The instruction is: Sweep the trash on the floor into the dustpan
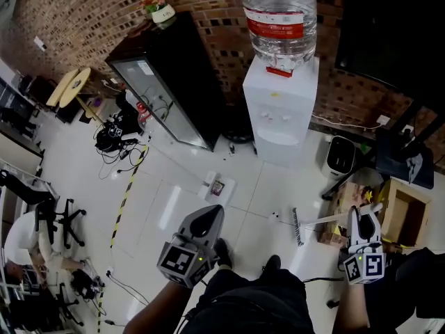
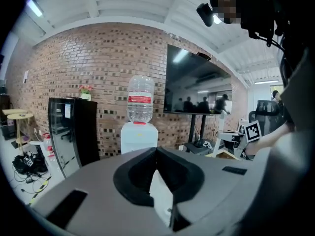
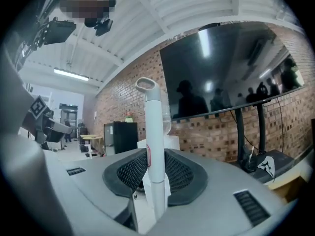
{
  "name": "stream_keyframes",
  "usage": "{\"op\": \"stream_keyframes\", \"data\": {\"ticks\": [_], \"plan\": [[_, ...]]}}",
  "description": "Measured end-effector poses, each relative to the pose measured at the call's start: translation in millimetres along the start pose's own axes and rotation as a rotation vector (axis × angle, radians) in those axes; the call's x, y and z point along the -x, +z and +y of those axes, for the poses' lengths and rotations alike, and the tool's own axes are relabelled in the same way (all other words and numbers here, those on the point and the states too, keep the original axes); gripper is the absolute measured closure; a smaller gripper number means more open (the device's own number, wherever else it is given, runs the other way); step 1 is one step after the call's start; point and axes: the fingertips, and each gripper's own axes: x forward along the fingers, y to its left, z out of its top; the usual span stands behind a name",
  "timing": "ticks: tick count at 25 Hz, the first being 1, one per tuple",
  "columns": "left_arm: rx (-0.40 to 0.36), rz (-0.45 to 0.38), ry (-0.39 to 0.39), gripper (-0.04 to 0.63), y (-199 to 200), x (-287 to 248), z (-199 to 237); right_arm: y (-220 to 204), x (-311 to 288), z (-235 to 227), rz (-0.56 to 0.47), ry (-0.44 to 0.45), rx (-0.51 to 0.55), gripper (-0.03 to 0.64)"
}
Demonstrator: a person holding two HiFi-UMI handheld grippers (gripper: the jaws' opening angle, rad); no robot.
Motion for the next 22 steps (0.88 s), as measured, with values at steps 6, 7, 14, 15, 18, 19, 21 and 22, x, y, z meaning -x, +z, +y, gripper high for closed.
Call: {"op": "stream_keyframes", "data": {"ticks": [6,7,14,15,18,19,21,22], "plan": [[0.010,0.005,-0.067,0.591,-28.0,-37.0,-9.2,-28.2,-16.2,-8.0,0.022,-0.058,-0.027,0.500],[0.011,0.009,-0.074,0.591,-32.6,-43.3,-9.1,-32.9,-21.0,-7.8,0.028,-0.068,-0.029,0.500],[0.092,0.086,-0.060,0.591,-78.0,-73.4,10.2,-69.2,-34.9,-4.0,0.080,-0.127,0.001,0.500],[0.082,0.095,-0.063,0.591,-83.1,-76.1,12.9,-74.0,-34.8,-5.1,0.084,-0.135,0.005,0.501],[0.079,0.132,-0.059,0.591,-102.1,-84.2,24.3,-89.9,-35.3,-10.0,0.102,-0.174,0.005,0.502],[0.082,0.144,-0.056,0.591,-107.9,-86.5,27.7,-93.8,-35.3,-11.3,0.111,-0.193,0.006,0.502],[0.076,0.156,-0.064,0.591,-115.7,-89.9,30.7,-101.6,-37.1,-11.9,0.131,-0.227,0.020,0.503],[0.073,0.157,-0.074,0.591,-117.9,-91.0,31.3,-106.3,-39.4,-10.1,0.141,-0.238,0.031,0.503]]}}
